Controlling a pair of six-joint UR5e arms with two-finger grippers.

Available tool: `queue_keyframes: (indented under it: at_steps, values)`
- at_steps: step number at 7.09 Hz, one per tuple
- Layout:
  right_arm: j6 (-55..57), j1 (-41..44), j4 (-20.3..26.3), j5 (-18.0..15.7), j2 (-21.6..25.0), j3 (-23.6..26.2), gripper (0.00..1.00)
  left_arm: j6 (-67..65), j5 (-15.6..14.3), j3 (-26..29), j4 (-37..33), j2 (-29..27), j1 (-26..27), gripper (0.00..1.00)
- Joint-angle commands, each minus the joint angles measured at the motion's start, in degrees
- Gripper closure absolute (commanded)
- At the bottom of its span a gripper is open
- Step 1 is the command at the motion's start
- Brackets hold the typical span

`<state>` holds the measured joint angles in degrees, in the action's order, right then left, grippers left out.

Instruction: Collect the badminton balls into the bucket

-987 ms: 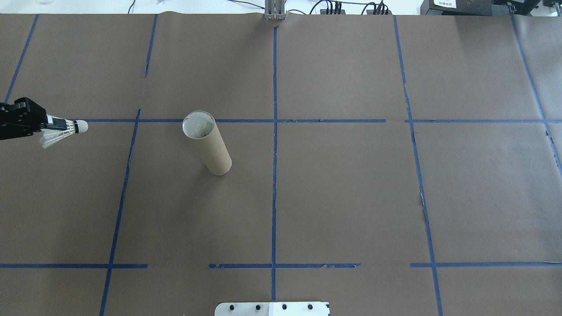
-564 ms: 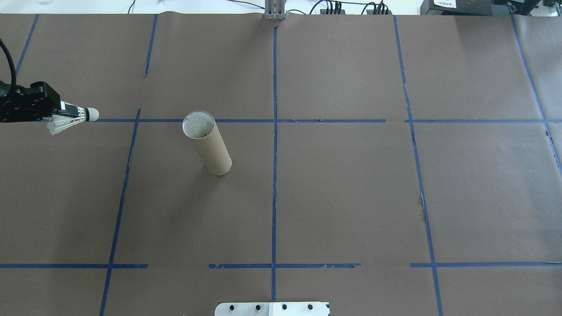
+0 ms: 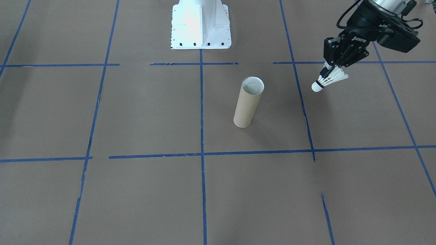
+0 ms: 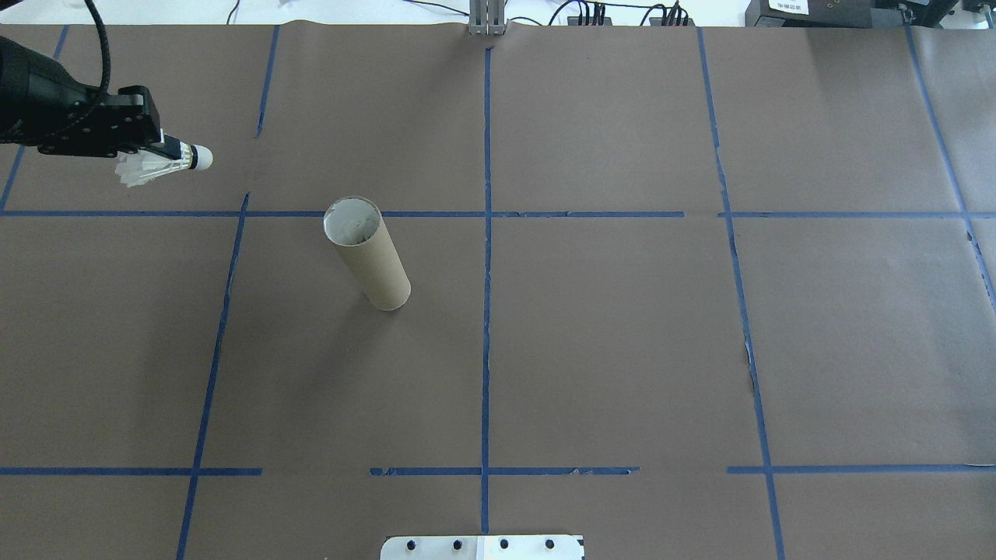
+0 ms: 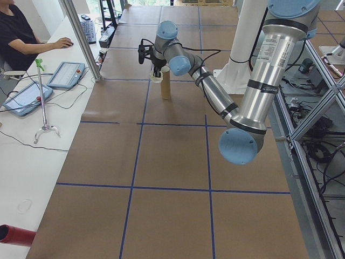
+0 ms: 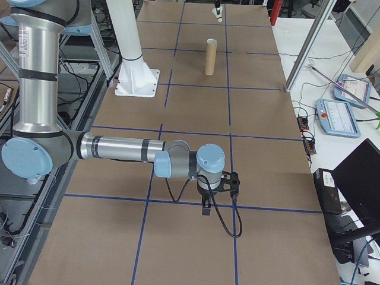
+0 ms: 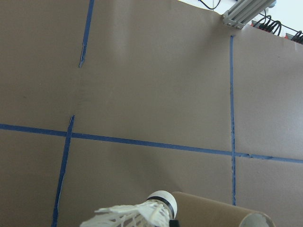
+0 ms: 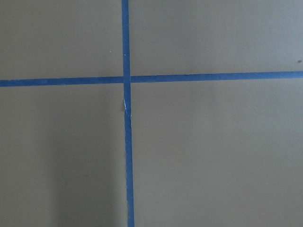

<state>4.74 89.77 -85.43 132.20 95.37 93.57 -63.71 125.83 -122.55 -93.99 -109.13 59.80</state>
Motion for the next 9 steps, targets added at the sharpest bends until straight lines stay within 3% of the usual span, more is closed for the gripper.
queue_keyframes:
  at_steps: [1,2,4,6,9]
  values:
    - [0.01,0.05,0.00,-0.02,0.00,0.03,0.00,6.73,-6.35,0.12,18.43,-11.24,-1.17,1.00]
    - [0.01,-0.04,0.00,-0.02,0.00,0.03,0.00,7.02,-6.56,0.30,19.01,-13.29,-3.09,1.00]
    - [-0.08,-0.04,0.00,-0.02,0.00,0.03,0.00,9.81,-9.79,0.47,21.72,-14.79,-6.18,1.00]
    - [0.01,-0.04,0.00,-0.02,0.08,0.03,0.00,12.99,-15.31,0.47,36.34,-23.01,-9.86,1.00]
    - [0.01,-0.04,0.00,0.07,0.00,-0.06,0.00,15.00,-21.39,4.40,44.57,-30.06,-15.84,1.00]
